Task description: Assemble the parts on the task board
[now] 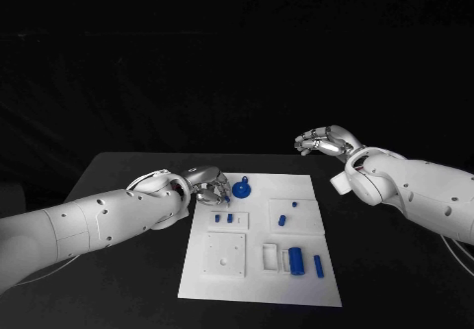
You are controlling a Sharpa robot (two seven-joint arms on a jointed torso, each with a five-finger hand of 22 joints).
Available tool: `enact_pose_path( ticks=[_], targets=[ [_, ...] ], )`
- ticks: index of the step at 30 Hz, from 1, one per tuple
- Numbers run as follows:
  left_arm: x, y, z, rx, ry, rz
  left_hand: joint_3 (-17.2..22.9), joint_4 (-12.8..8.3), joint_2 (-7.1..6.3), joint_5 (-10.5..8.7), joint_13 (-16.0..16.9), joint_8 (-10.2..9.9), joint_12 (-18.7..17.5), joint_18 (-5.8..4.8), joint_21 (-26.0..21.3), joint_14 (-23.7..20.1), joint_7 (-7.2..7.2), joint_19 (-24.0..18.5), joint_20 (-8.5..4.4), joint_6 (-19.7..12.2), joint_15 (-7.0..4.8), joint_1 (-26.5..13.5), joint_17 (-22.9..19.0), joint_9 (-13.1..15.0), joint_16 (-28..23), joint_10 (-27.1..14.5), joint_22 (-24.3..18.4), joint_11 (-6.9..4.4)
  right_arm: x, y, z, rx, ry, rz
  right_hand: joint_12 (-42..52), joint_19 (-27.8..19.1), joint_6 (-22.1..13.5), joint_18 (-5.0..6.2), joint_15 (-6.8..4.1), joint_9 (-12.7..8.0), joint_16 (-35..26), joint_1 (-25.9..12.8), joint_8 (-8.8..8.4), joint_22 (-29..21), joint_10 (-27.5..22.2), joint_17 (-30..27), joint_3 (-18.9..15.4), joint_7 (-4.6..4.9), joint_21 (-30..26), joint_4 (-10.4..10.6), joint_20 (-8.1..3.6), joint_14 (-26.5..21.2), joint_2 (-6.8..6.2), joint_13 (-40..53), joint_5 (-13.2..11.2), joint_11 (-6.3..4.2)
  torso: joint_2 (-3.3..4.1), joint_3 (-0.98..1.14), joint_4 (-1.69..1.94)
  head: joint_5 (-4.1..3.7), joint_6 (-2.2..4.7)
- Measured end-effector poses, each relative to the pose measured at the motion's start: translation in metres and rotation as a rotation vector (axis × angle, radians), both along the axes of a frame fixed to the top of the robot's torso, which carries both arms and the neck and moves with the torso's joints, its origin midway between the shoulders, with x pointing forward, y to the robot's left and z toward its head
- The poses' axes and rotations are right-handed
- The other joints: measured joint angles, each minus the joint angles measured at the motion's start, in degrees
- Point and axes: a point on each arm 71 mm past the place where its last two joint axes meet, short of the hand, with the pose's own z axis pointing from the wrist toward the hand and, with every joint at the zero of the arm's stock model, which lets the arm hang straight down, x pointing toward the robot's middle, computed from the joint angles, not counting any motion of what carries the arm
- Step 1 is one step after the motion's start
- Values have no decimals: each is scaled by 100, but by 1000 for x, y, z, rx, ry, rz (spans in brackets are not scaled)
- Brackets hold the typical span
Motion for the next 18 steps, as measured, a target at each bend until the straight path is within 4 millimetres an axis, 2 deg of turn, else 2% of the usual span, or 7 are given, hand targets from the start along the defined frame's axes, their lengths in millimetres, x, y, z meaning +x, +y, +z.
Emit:
enact_pose_path(
  ticks=[8, 18],
  targets=[
    [-1, 4, -3, 23, 38, 0, 0, 0, -7, -1, 7, 18, 0, 0, 0, 0, -14, 0, 1, 14, 0, -22, 0, 0, 0, 7, 0, 0, 0, 0, 0, 0, 0, 0, 0, 0, 0, 0, 0, 0, 0, 0, 0, 6, 0, -5, 0, 0, -23, 0, 0, 0, 0, 0, 0, 0, 3, -3, -5, 12, -21],
    [1, 6, -5, 41, 49, 5, 12, -14, -16, 23, 7, 19, -22, 1, 0, 3, -13, 0, 2, 14, 2, -29, -5, 1, 0, 16, 4, -8, 0, 0, 0, 0, 0, 0, 0, 0, 0, 0, 0, -5, 17, 0, 0, 7, 0, -5, 0, 0, -23, 0, 0, 0, 0, 0, 0, 0, 3, 6, -10, 26, -27]
  ],
)
